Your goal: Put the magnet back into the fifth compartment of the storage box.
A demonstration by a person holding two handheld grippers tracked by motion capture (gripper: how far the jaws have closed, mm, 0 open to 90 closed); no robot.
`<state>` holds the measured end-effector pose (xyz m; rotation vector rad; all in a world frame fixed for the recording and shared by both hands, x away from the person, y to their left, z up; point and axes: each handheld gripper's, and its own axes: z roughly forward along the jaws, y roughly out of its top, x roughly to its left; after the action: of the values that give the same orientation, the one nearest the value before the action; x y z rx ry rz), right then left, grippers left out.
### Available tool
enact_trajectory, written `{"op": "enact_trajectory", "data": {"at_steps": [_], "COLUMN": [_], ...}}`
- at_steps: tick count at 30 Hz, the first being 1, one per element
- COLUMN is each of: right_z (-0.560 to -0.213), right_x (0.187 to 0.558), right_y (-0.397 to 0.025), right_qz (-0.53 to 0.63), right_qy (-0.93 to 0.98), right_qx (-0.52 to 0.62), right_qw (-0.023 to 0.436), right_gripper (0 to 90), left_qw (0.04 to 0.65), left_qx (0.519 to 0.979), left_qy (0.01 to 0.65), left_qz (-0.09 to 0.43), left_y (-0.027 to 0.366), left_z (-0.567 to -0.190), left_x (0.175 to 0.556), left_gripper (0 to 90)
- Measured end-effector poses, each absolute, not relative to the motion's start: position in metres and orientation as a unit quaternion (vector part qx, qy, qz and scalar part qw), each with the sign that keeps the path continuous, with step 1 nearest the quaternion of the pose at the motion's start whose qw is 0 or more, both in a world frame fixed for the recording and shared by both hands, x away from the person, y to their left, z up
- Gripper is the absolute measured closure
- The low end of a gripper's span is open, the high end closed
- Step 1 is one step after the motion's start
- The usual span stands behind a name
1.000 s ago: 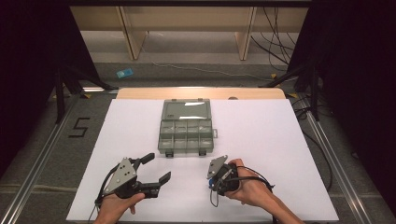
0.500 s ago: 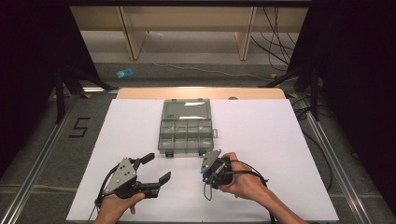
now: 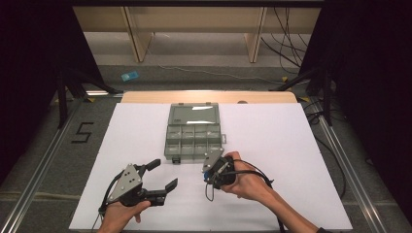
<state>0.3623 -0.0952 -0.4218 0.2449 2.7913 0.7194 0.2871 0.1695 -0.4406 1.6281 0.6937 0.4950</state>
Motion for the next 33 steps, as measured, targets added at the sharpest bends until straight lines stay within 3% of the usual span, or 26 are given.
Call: {"op": "enact_trajectory", "data": {"at_steps": [33], "right_z": [-0.418], "right_x": [0.390], "right_y": [-0.073], "right_qz": [0.275], "right_qy": [0.949], "right_qx": [0.082], "right_qw": [0.135], "right_gripper": [62.5], "left_qw": [0.606], "left_qx": [0.705], "left_qy": [0.300], "left_qz": [0.213], "left_y": [0.170], "left_z": [-0.441], "left_x": [0.287], "left_gripper": [16.2]}}
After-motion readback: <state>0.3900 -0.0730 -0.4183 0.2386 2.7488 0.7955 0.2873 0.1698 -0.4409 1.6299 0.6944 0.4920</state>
